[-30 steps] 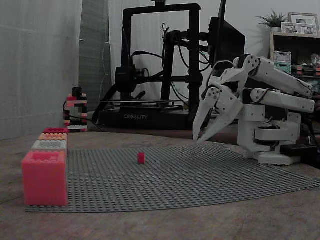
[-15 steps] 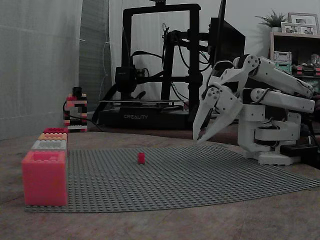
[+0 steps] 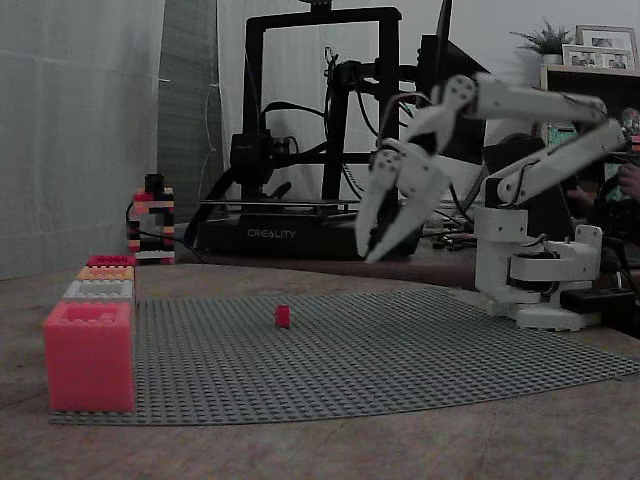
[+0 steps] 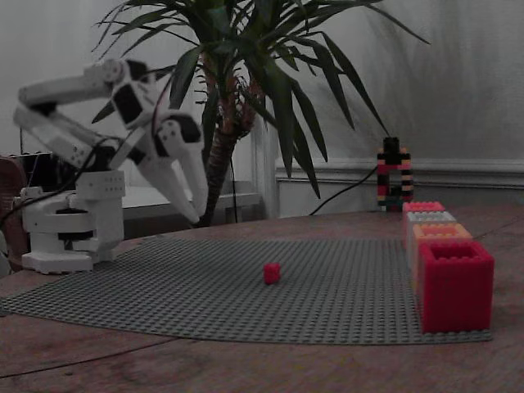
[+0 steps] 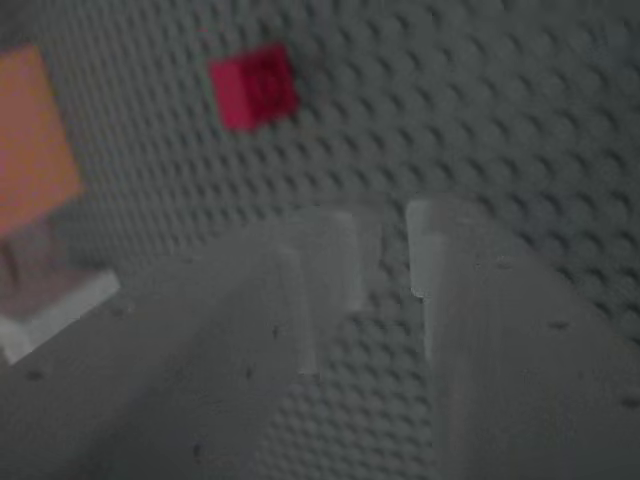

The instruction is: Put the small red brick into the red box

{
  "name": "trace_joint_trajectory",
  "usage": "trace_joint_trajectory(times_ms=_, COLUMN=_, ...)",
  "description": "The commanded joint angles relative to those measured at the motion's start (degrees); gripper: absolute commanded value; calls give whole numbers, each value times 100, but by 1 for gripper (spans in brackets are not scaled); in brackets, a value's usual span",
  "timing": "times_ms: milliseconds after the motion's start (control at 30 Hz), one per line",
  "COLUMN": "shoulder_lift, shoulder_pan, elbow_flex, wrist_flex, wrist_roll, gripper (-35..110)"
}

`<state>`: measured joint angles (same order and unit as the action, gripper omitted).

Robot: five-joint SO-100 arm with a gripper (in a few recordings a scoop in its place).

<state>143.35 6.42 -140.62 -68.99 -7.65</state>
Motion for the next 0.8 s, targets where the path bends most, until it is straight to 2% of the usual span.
trace_joint_trajectory(times_ms=0, shoulder_lift=-1521, shoulder_pan=325, elbow_flex=1529, wrist_flex=-316, wrist_roll=-712, gripper=6)
trace_joint_trajectory(times_ms=133, shoulder_lift=-2733, shoulder_pan=387, elbow_flex=2602, wrist_flex=-923, wrist_roll=-896, gripper=11)
trace_joint_trajectory(times_ms=367, shoulder_lift=-4052, shoulder_pan=378, elbow_flex=3779, wrist_flex=-1055, wrist_roll=-791, gripper=24)
trace_joint_trajectory(times_ms=767, shoulder_lift=-5203, shoulder_pan=220, elbow_flex=3973, wrist_flex=-501, wrist_roll=-844, gripper=22)
